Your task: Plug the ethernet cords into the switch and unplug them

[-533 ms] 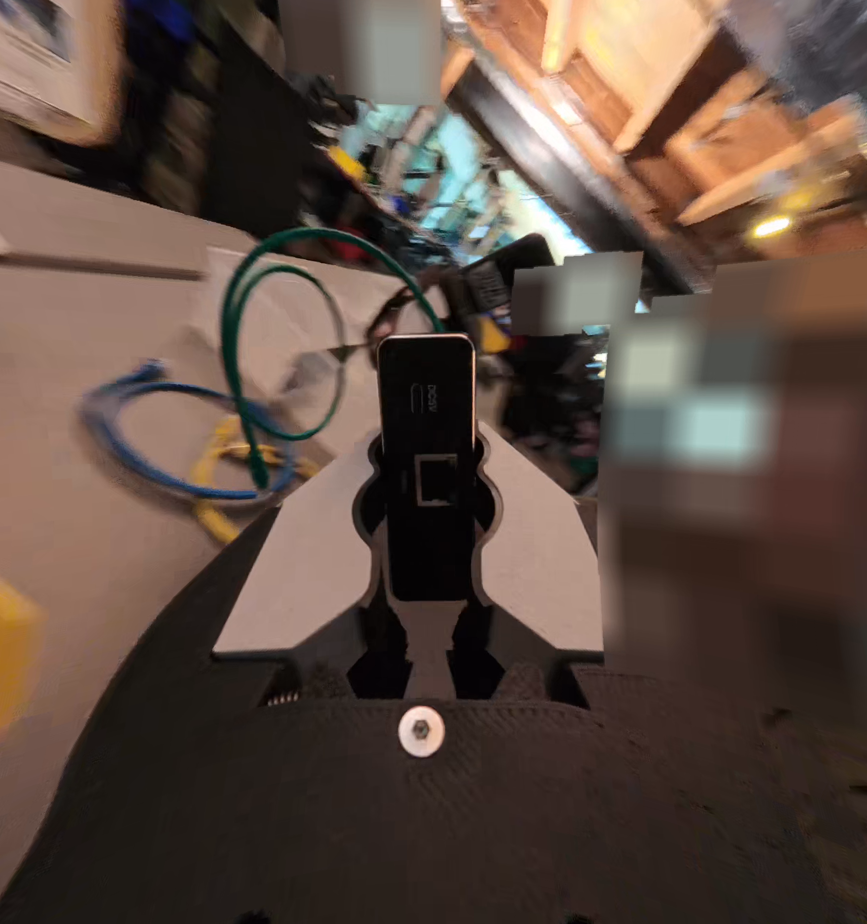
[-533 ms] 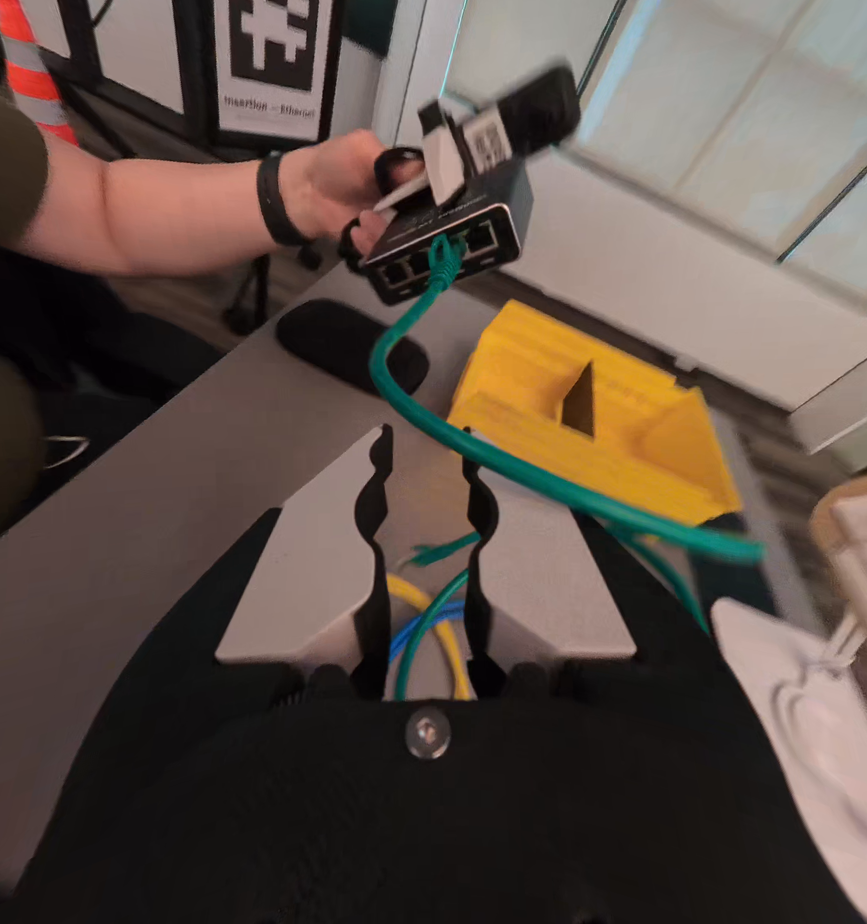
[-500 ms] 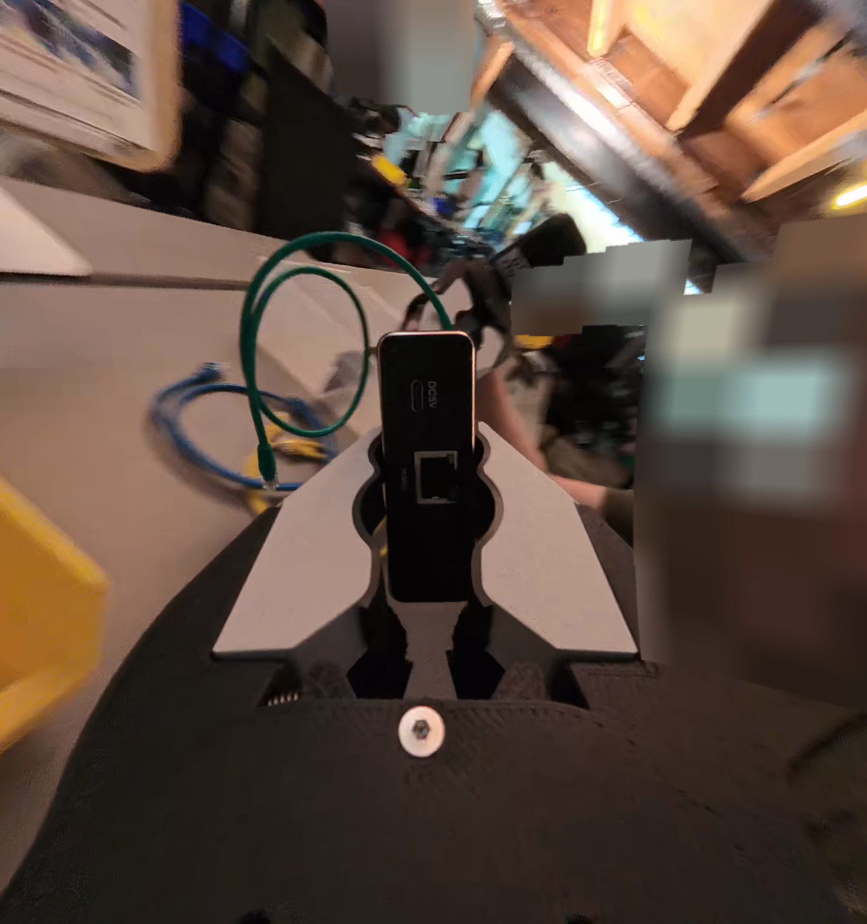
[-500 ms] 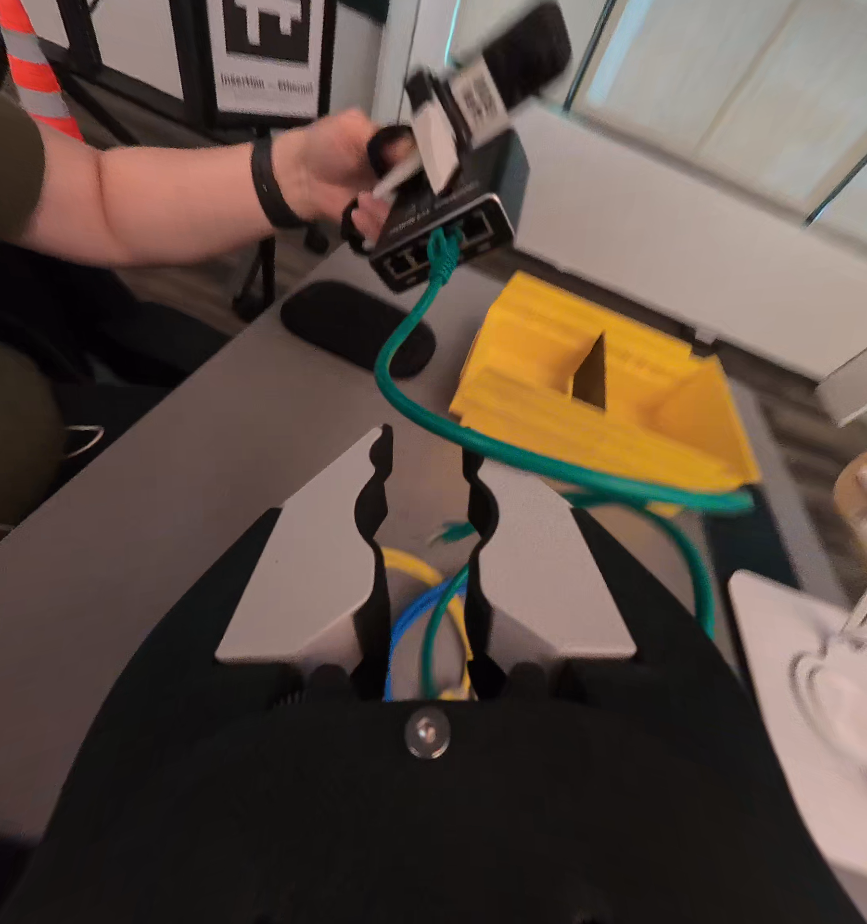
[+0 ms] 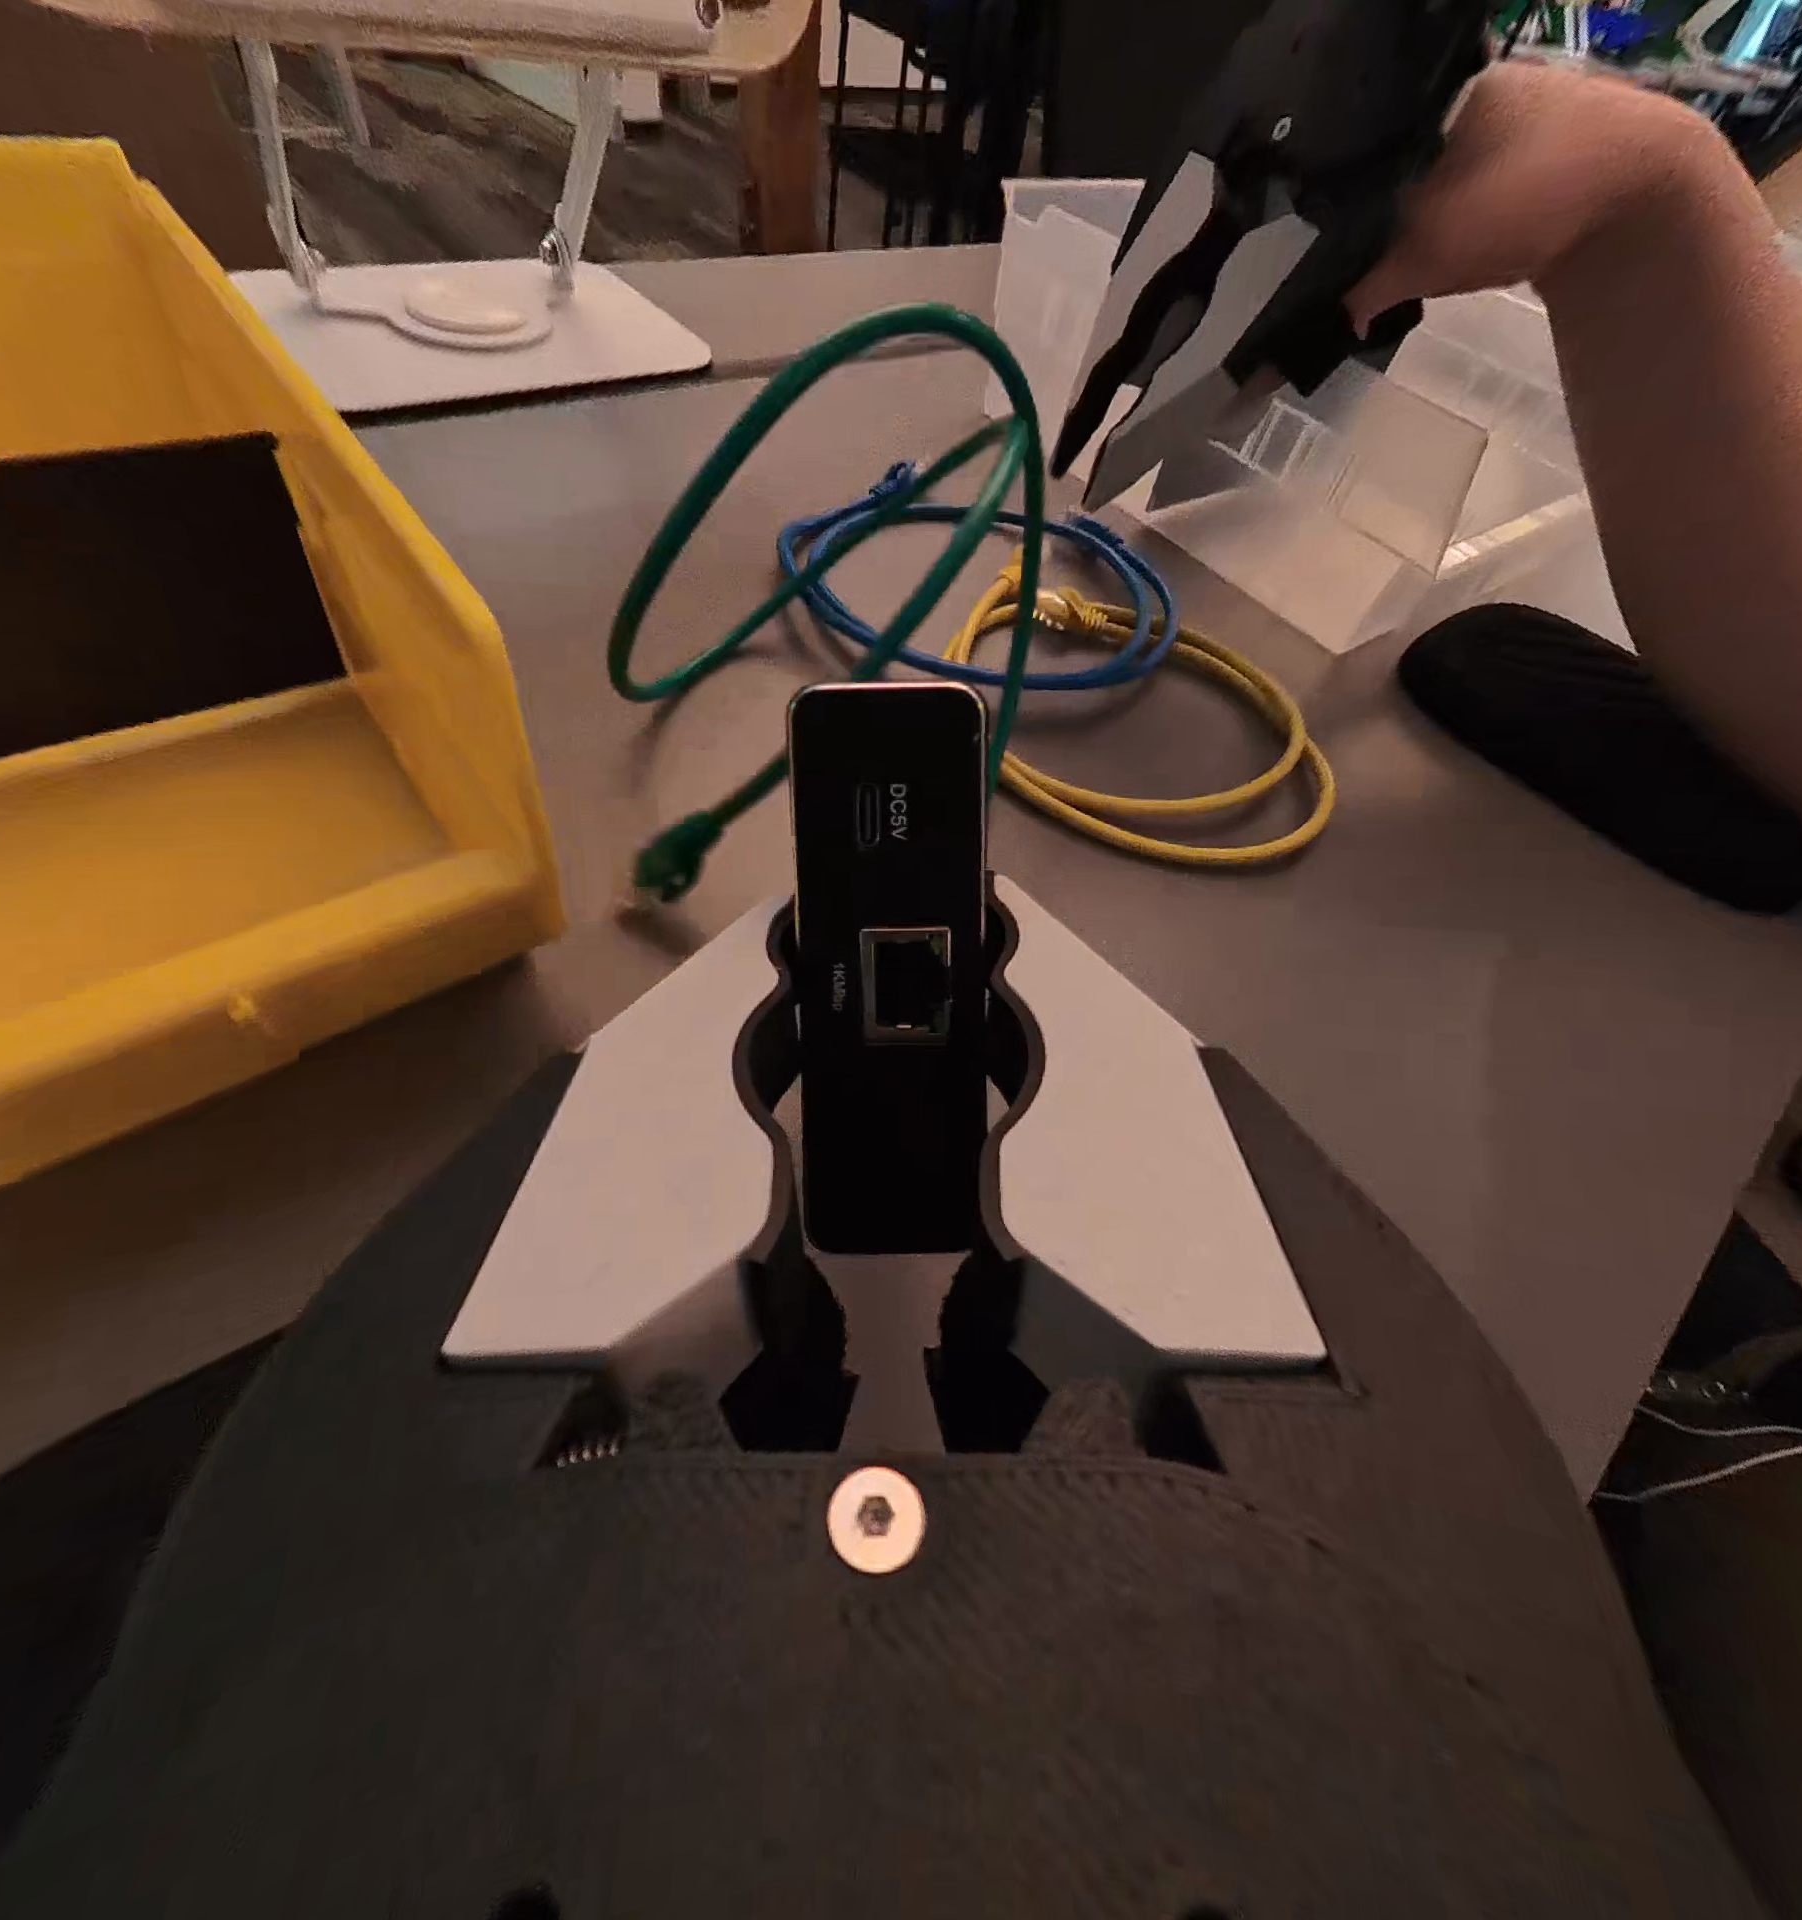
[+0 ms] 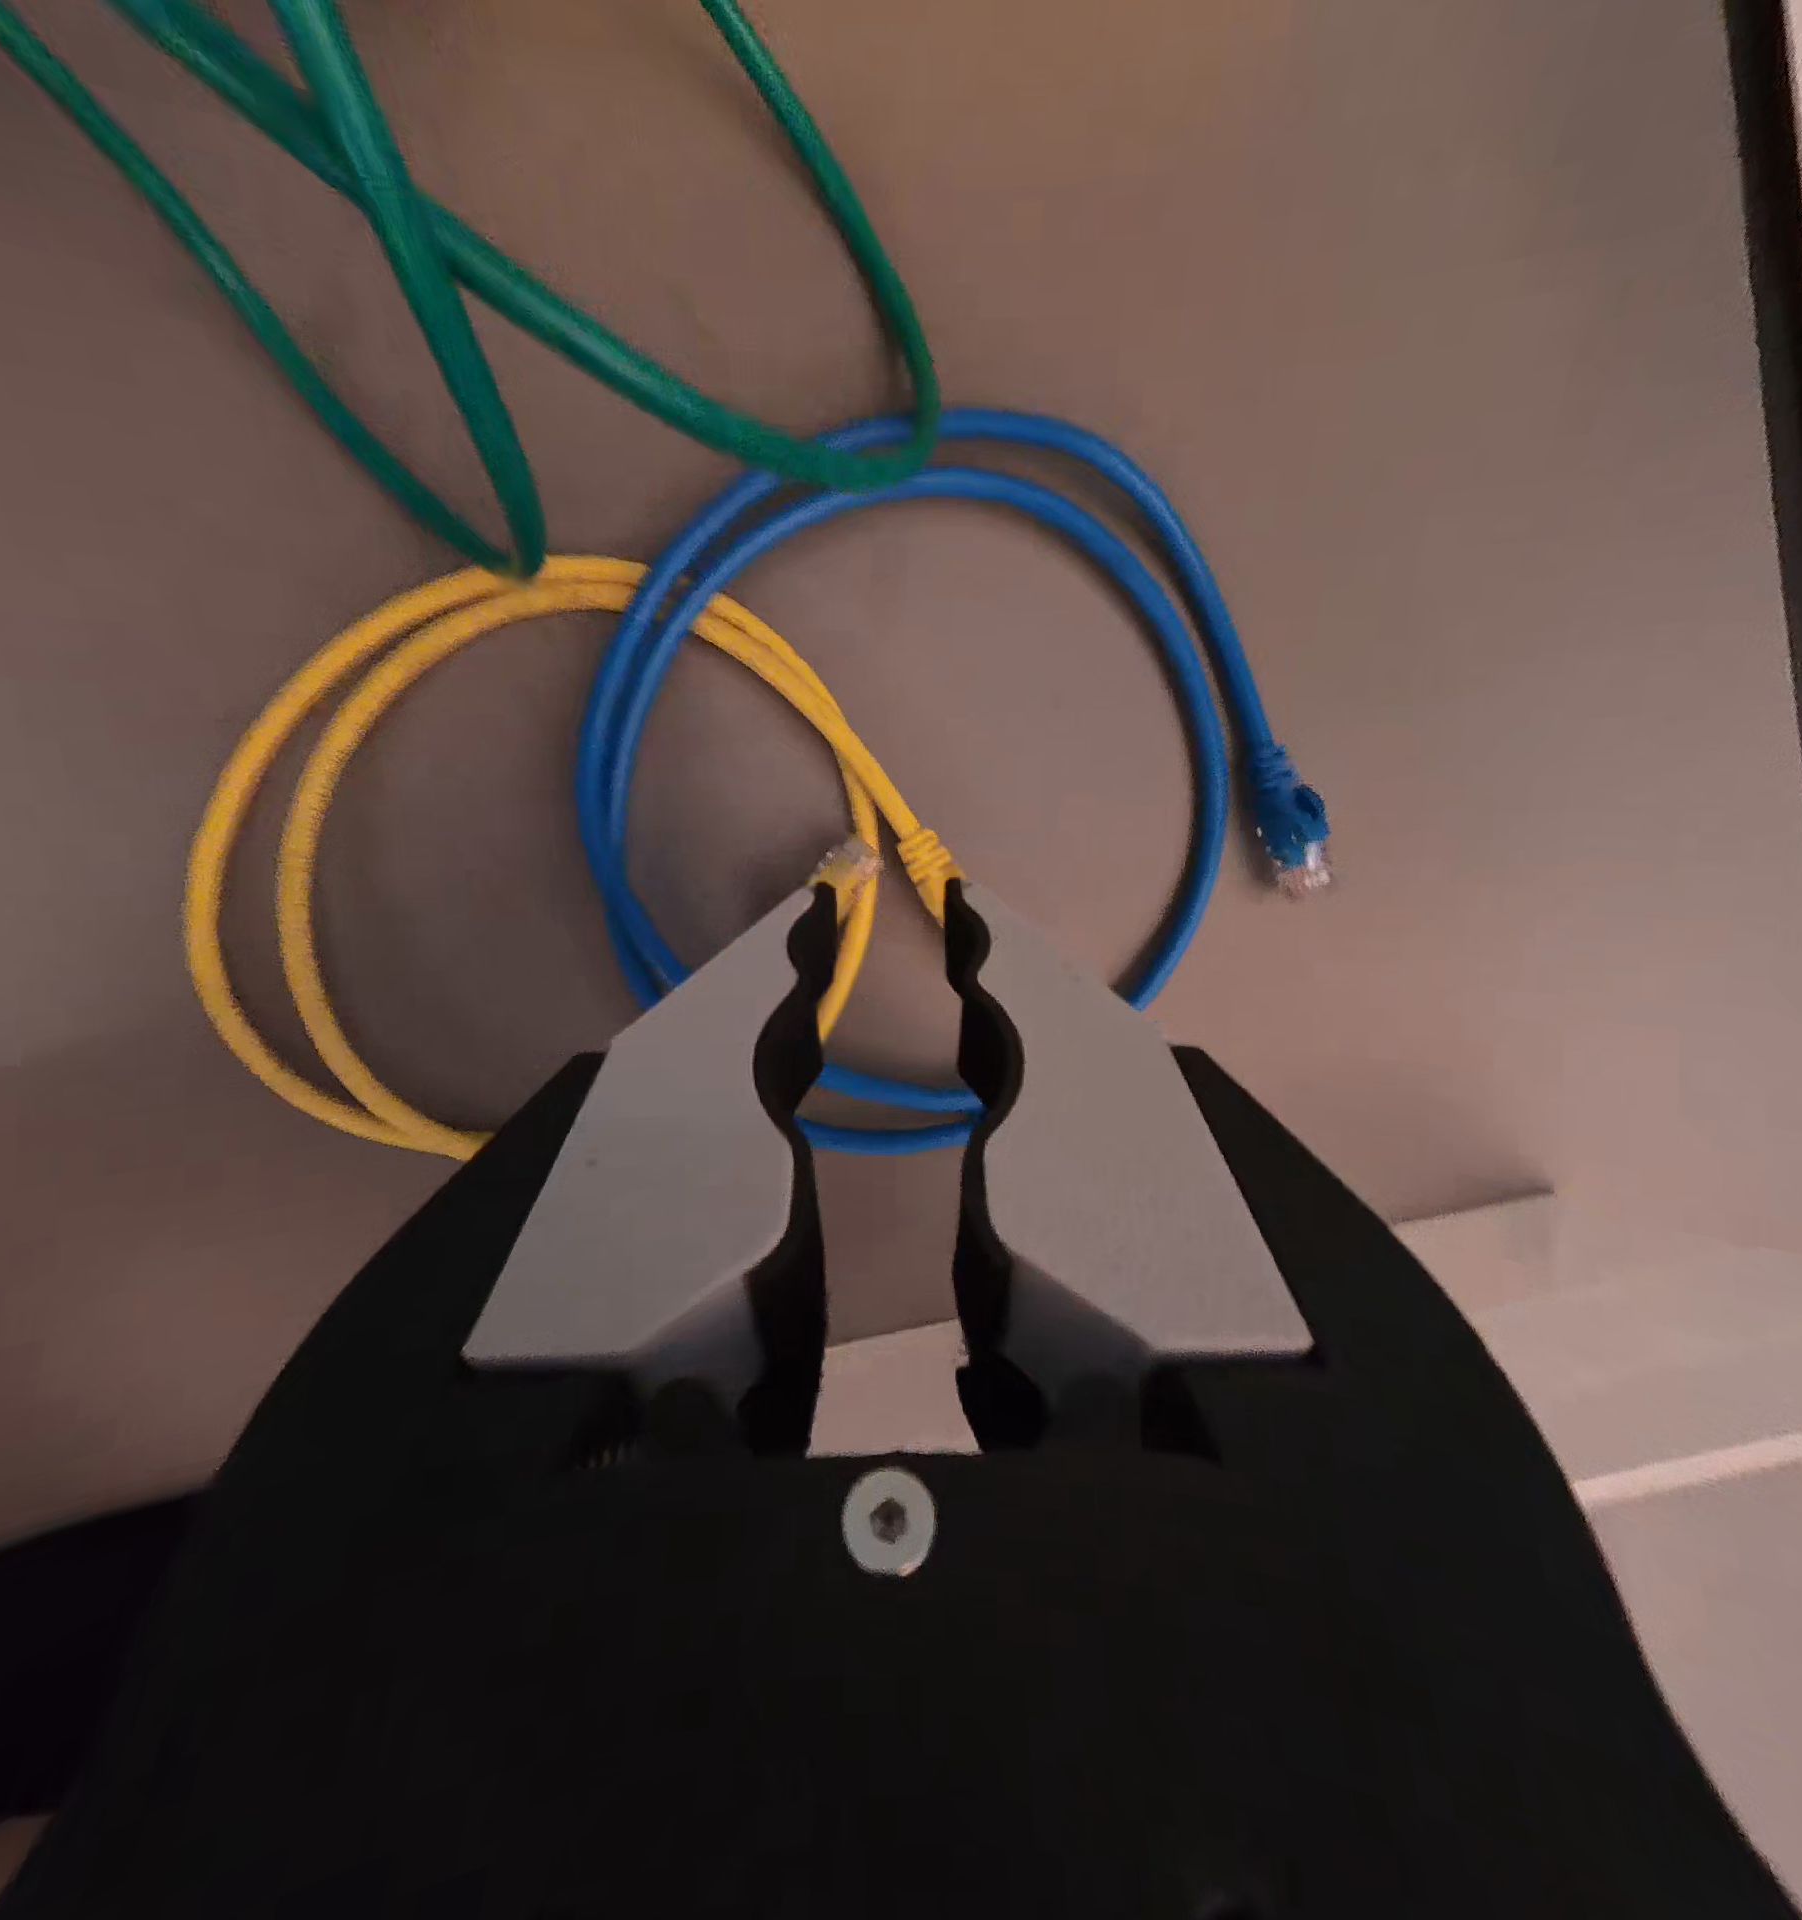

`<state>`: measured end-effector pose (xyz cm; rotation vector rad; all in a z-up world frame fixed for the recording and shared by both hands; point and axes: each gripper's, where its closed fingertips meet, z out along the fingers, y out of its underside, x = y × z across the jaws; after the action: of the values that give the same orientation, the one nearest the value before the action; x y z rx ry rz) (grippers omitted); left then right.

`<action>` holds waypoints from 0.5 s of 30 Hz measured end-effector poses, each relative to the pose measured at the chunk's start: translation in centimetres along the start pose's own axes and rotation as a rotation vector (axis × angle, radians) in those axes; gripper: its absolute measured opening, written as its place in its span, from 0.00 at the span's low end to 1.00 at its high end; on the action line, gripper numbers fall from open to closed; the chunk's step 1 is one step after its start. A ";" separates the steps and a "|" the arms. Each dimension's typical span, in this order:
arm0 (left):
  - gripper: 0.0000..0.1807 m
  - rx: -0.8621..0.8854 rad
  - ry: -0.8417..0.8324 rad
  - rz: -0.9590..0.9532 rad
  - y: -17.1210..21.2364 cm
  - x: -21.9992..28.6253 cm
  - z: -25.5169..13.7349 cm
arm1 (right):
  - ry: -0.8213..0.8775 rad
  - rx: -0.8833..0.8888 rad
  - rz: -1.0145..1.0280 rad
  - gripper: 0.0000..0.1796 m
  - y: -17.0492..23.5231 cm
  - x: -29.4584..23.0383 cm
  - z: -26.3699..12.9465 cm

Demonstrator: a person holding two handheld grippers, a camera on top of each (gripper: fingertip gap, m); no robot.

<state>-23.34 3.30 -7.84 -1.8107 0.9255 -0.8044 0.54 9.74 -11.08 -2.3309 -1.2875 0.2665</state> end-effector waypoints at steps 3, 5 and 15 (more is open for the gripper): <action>0.16 0.002 -0.034 -0.019 0.6 -0.6 -0.1 | 0.014 -0.092 0.039 0.11 1.3 0.1 0.6; 0.17 -0.012 -0.068 0.011 1.0 -0.9 -0.2 | 0.013 -0.124 0.076 0.11 1.5 -0.1 0.7; 0.17 -0.153 -0.230 0.161 3.8 -1.8 -0.4 | 0.003 -0.357 0.119 0.08 3.5 -2.3 2.4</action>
<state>-25.60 3.56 -11.44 -1.8852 0.9879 -0.4242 0.98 6.89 -15.01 -2.7103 -1.2831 0.0735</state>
